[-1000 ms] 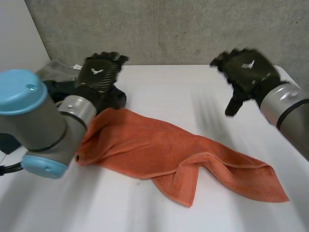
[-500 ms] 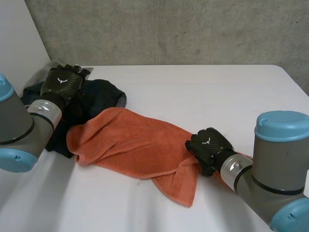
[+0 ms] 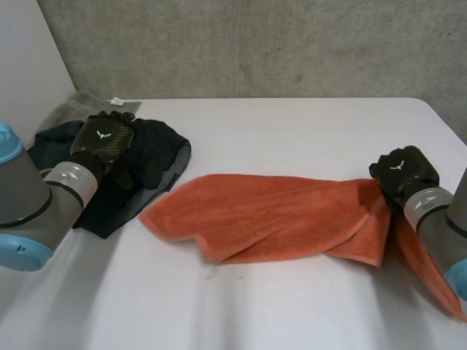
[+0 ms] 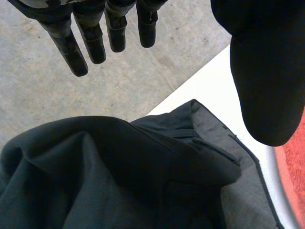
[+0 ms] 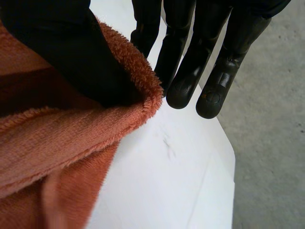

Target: Fold the laundry.

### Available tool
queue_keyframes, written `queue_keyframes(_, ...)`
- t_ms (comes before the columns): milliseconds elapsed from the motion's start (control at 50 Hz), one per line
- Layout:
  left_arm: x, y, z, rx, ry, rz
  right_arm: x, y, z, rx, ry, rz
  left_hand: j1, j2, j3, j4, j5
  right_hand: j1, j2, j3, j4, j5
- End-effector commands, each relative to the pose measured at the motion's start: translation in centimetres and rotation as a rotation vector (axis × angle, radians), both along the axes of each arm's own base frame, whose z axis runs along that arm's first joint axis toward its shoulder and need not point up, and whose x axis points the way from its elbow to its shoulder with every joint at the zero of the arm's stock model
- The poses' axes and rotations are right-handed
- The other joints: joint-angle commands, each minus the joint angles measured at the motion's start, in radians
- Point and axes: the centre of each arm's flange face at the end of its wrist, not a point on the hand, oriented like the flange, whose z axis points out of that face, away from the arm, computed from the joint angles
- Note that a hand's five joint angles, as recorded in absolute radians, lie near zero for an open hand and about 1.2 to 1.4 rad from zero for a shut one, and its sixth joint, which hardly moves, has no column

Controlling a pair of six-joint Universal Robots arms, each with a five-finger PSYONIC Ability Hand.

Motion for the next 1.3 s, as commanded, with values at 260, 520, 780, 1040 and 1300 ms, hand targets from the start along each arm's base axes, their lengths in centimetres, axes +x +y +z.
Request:
queue_keyframes(260,-1.1,-3.7,-3.6,0.017,-0.049,-0.008,-0.2,0.2,-0.1,0.040,-0.143,-0.044,0.231,0.221,0.211,0.221,0.204,-0.780,-0.975,-0.982,-0.987,-0.963)
queue_keyframes(520,-1.5,-5.8,-6.2,-0.021,-0.158,-0.016,-0.1,0.5,-0.3,0.050,-0.142,-0.038,0.688,0.679,0.668,0.678,0.661,-0.780,-0.975,-0.982,-0.987,-0.963)
queue_keyframes(780,9.2,-14.1,6.5,-0.452,-0.053,0.586,0.2,0.7,-0.3,0.051,-0.141,-0.029,1.202,1.193,1.182,1.192,1.175,-0.780,-0.975,-0.982,-0.987,-0.963)
queue_keyframes(1040,10.4,-12.9,9.7,-0.573,-0.032,0.584,0.3,0.8,-0.3,0.053,-0.142,-0.023,-0.016,-0.025,-0.036,-0.026,-0.042,-0.780,-0.975,-0.982,-0.987,-0.963)
queue_keyframes(1300,2.8,-8.4,3.5,-0.388,-0.068,0.342,0.3,1.0,-0.3,0.056,-0.143,-0.019,-0.013,-0.022,-0.033,-0.023,-0.040,-0.780,-0.975,-0.982,-0.987,-0.963)
